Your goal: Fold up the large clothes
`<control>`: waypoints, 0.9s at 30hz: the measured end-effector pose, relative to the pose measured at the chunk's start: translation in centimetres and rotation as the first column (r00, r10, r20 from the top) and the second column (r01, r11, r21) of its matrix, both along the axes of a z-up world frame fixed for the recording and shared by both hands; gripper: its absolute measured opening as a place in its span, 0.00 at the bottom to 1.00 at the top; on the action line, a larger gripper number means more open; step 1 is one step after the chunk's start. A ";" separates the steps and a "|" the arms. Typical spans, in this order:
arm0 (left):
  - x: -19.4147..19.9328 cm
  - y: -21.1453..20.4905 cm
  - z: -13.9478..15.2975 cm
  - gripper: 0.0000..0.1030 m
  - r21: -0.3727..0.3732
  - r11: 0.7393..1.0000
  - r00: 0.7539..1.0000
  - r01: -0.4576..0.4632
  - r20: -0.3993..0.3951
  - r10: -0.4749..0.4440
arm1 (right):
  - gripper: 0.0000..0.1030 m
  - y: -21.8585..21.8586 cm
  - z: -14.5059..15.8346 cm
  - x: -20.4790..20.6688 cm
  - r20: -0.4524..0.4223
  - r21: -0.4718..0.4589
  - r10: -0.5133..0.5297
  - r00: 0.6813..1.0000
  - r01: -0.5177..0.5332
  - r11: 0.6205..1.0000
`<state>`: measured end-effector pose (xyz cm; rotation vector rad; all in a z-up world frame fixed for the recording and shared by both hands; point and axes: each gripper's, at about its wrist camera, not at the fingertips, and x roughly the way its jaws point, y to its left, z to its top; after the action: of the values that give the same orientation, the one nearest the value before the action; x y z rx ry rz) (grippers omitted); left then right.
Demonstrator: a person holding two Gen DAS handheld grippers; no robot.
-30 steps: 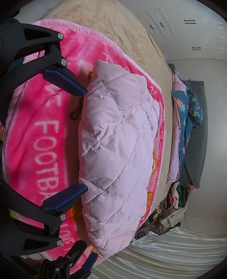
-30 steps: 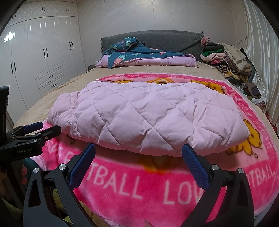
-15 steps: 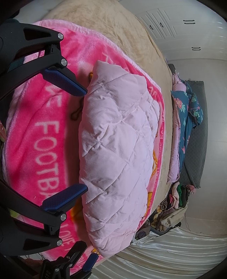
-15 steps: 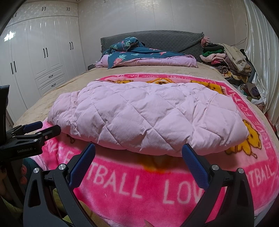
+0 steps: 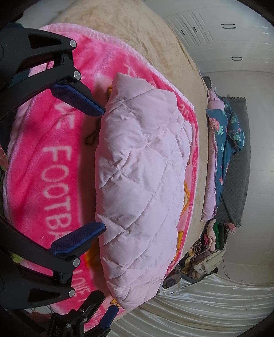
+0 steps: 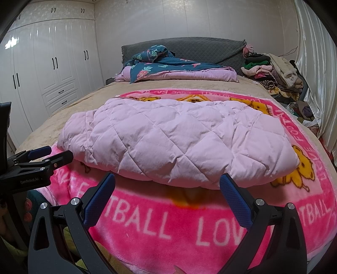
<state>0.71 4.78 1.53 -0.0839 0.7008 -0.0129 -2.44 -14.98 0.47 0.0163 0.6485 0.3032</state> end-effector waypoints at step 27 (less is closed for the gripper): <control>1.7 0.9 -0.8 0.91 -0.003 1.000 0.999 -0.026 -0.042 0.026 | 0.96 -7.6 0.3 -1.2 0.054 0.030 -0.247 0.967 0.246 0.969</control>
<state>2.42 5.65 0.68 -0.0970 0.7419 0.0127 -3.59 -22.61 0.77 0.1093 0.5794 0.0702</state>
